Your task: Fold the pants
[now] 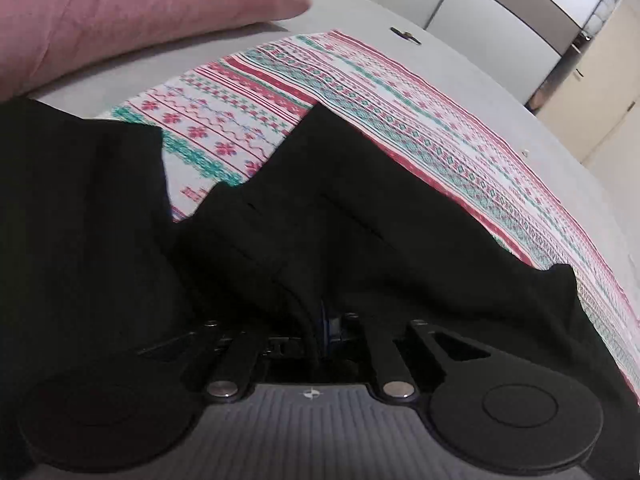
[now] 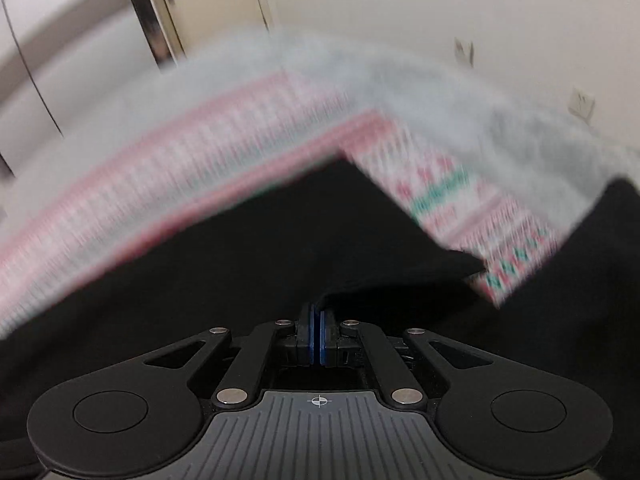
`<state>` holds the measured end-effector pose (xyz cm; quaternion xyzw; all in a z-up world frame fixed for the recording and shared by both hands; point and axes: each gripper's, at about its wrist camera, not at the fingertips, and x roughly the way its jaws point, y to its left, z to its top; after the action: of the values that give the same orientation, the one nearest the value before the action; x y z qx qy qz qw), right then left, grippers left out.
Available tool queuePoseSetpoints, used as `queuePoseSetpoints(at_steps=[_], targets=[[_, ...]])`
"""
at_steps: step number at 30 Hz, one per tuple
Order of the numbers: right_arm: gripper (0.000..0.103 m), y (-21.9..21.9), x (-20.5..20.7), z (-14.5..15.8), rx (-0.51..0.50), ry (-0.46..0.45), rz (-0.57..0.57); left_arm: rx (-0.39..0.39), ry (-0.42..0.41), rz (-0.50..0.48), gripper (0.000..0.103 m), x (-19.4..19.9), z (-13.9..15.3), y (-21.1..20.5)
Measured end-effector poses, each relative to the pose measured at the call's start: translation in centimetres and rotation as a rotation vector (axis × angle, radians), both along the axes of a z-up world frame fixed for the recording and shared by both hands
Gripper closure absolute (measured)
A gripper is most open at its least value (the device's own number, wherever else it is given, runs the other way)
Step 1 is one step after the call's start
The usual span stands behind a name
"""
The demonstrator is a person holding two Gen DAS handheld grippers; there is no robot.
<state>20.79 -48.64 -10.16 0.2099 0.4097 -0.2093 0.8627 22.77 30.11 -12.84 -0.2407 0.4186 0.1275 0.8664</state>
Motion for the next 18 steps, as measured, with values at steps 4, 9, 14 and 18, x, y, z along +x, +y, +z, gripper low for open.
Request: queuePoseSetpoints(at_steps=[4,9,14,18], targets=[[0.101,0.5,-0.3,0.0,-0.044,0.069,0.080,0.071,0.018,-0.015,0.047,-0.8,2.1,-0.6],[0.079,1.3,-0.7,0.3,-0.248,0.161,0.084,-0.011,0.008,0.052,0.009,-2.0,3.5,0.7],[0.075,4.9,-1.4,4.3,-0.495,-0.054,0.065,-0.020,-0.089,0.141,0.007,-3.7,5.2,1.6],[0.073,9.0,0.9,4.9,-0.263,-0.198,0.266,-0.056,-0.103,0.054,0.016,-2.1,5.3,0.1]])
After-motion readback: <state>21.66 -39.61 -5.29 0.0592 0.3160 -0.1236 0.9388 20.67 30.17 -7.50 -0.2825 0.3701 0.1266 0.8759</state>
